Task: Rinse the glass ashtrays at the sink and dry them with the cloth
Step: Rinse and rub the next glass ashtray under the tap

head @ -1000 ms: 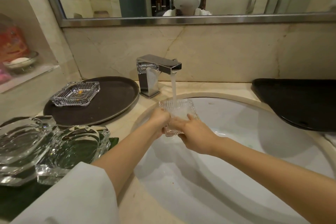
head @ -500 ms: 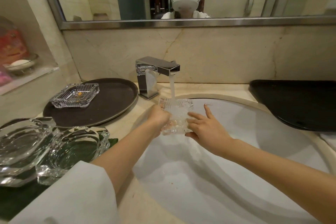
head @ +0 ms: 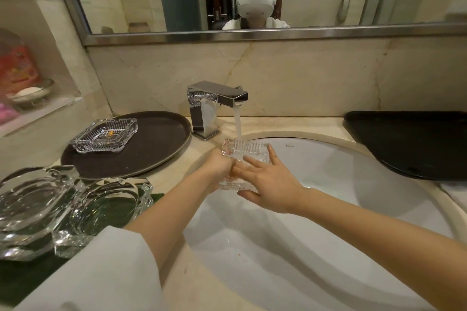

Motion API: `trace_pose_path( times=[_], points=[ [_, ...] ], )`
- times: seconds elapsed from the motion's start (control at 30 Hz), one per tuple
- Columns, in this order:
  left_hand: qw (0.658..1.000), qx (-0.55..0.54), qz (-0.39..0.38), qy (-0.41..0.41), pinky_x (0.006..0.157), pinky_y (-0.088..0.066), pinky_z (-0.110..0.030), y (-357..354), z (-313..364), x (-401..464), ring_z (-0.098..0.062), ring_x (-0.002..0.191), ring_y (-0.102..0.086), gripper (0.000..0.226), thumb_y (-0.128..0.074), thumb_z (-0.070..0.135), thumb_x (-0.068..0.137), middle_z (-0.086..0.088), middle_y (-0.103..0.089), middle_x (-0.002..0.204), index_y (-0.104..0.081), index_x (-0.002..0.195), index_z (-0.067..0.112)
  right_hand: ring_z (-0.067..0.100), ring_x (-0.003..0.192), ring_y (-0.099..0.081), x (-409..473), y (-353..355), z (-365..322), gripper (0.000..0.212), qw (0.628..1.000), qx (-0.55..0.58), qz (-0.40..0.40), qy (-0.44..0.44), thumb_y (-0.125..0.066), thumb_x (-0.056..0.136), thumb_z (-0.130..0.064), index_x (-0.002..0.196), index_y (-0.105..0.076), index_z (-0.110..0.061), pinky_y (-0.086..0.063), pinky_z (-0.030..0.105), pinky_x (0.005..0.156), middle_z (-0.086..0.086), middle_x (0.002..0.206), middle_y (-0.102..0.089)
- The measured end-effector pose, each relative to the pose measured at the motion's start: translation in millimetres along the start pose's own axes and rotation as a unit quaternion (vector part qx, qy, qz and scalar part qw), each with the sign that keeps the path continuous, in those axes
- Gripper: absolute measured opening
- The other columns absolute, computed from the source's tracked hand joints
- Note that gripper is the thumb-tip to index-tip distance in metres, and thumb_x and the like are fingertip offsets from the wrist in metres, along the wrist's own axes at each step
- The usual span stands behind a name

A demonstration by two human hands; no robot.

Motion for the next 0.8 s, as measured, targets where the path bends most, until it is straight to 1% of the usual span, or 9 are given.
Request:
trace_pose_path(
  times=[0.13, 0.2, 0.27, 0.37, 0.43, 0.5, 0.57, 0.67, 0.8],
  points=[
    [1.0, -0.02, -0.011, 0.021, 0.067, -0.054, -0.031, -2.5, -2.0, -2.0, -0.02, 0.074, -0.067, 0.037, -0.041, 0.0, 0.095, -0.012, -0.063, 0.112, -0.048, 0.13, 0.012, 0.014, 0.145, -0.004, 1.9, -8.4, 9.3, 0.078, 0.994, -0.055, -0.075, -0.048, -0.028, 0.091, -0.062, 0.15, -0.005, -0.016, 0.01, 0.056, 0.112, 0.001, 0.158, -0.008],
    [0.999, -0.02, 0.001, 0.027, 0.061, -0.056, -0.032, -0.3, -1.7, -1.1, -0.022, 0.071, -0.068, 0.046, -0.039, -0.004, 0.093, -0.015, -0.063, 0.112, -0.043, 0.134, 0.015, 0.017, 0.142, -0.021, 1.3, -9.7, 10.7, 0.074, 0.994, -0.064, -0.07, -0.059, -0.032, 0.091, -0.06, 0.145, -0.025, -0.01, 0.007, 0.053, 0.114, 0.007, 0.152, -0.029],
    [0.999, -0.018, 0.003, 0.048, 0.055, -0.055, -0.032, 1.6, -2.2, -3.8, -0.026, 0.079, -0.066, 0.046, -0.036, -0.008, 0.089, -0.019, -0.06, 0.113, -0.043, 0.131, 0.011, 0.018, 0.124, -0.047, -1.6, -4.4, 10.2, 0.056, 0.995, -0.056, -0.041, -0.069, -0.04, 0.093, -0.053, 0.126, -0.05, -0.01, 0.004, 0.047, 0.116, 0.007, 0.127, -0.056],
    [0.993, -0.055, -0.017, 0.105, 0.063, -0.054, -0.034, 2.3, -0.5, -8.2, -0.029, 0.086, -0.061, 0.031, -0.036, -0.007, 0.089, -0.021, -0.052, 0.117, -0.043, 0.116, 0.005, 0.025, 0.095, -0.06, -5.5, 6.7, 12.4, 0.032, 0.994, 0.016, 0.019, -0.102, -0.052, 0.092, -0.04, 0.103, -0.058, -0.01, -0.013, 0.037, 0.116, 0.007, 0.097, -0.068],
    [0.986, -0.092, -0.032, 0.133, 0.063, -0.052, -0.032, 1.5, 3.9, -11.0, -0.026, 0.078, -0.06, 0.013, -0.038, -0.002, 0.091, -0.018, -0.054, 0.102, -0.046, 0.1, 0.003, 0.026, 0.094, -0.059, -8.0, 11.9, 17.6, 0.023, 0.978, 0.123, 0.078, -0.149, -0.061, 0.088, -0.03, 0.099, -0.058, -0.011, -0.033, 0.029, 0.095, 0.005, 0.097, -0.068],
    [0.981, -0.115, -0.044, 0.15, 0.067, -0.049, -0.032, -0.5, 6.1, -10.2, -0.024, 0.08, -0.058, 0.011, -0.04, 0.006, 0.094, -0.015, -0.055, 0.092, -0.048, 0.086, 0.006, 0.024, 0.09, -0.058, -7.5, 16.4, 21.9, 0.017, 0.953, 0.219, 0.12, -0.174, -0.065, 0.085, -0.023, 0.094, -0.057, -0.012, -0.035, 0.027, 0.072, 0.002, 0.094, -0.067],
    [0.979, -0.128, -0.048, 0.151, 0.081, -0.043, -0.036, -3.3, 6.7, -4.5, -0.025, 0.091, -0.054, 0.019, -0.043, 0.022, 0.095, -0.013, -0.056, 0.1, -0.052, 0.082, 0.011, 0.019, 0.079, -0.054, -4.0, 14.7, 28.0, 0.014, 0.933, 0.282, 0.103, -0.197, -0.064, 0.085, -0.021, 0.084, -0.05, -0.017, -0.034, 0.027, 0.063, -0.002, 0.084, -0.061],
    [0.977, -0.148, -0.06, 0.141, 0.094, -0.032, -0.038, -10.1, 8.3, 2.8, -0.023, 0.093, -0.053, 0.037, -0.039, 0.045, 0.096, -0.009, -0.059, 0.1, -0.059, 0.088, 0.015, 0.014, 0.076, -0.057, 2.3, 9.2, 37.0, 0.009, 0.873, 0.424, 0.078, -0.227, -0.057, 0.09, -0.021, 0.087, -0.049, -0.018, -0.04, 0.025, 0.063, -0.002, 0.083, -0.063],
    [0.969, -0.187, -0.065, 0.145, 0.084, -0.049, -0.038, -19.5, 7.5, 6.1, -0.028, 0.096, -0.061, 0.05, -0.04, 0.053, 0.093, -0.013, -0.064, 0.109, -0.061, 0.113, 0.012, 0.018, 0.075, -0.066, 8.0, 6.8, 43.5, 0.014, 0.708, 0.654, 0.063, -0.257, -0.044, 0.098, -0.018, 0.096, -0.056, -0.011, -0.051, 0.027, 0.067, 0.008, 0.089, -0.068]
  ],
)
Point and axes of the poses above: each hand's wrist, its own x-axis towards the middle knuckle, its own y-axis out of the back of the hand, z = x × y, the point moved 5 cm from there along x, towards the middle knuckle
